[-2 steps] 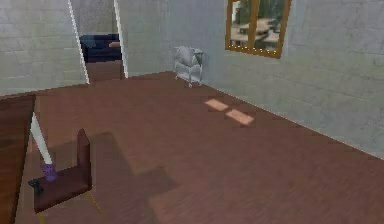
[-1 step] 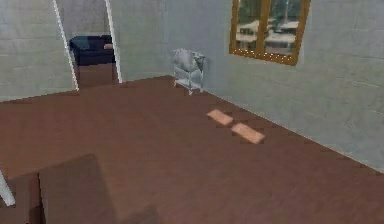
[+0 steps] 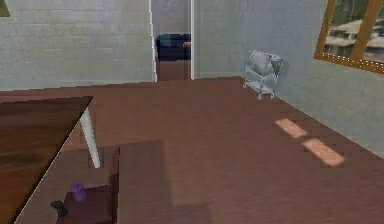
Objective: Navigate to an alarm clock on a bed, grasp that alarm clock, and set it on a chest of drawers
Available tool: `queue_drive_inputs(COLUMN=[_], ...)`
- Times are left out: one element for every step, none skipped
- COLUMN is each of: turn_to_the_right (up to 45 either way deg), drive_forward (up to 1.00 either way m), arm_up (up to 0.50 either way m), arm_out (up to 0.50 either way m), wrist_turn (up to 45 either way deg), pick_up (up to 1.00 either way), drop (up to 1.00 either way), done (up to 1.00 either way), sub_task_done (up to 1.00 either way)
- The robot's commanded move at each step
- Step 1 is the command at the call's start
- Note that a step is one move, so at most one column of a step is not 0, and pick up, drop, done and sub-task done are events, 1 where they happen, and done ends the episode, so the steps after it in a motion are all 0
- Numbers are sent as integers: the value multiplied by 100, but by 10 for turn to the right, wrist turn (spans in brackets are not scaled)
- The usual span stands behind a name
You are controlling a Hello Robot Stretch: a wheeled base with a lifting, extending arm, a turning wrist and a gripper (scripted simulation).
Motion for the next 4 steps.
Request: queue_drive_inputs(turn_to_the_right=[0,-330,0,240], drive_forward=[85,0,5,0], arm_up=[0,0,0,0], arm_out=[0,0,0,0], wrist_turn=[0,0,0,0], pick_up=[0,0,0,0], drop=[0,0,0,0], done=[0,0,0,0], sub_task_done=[0,0,0,0])
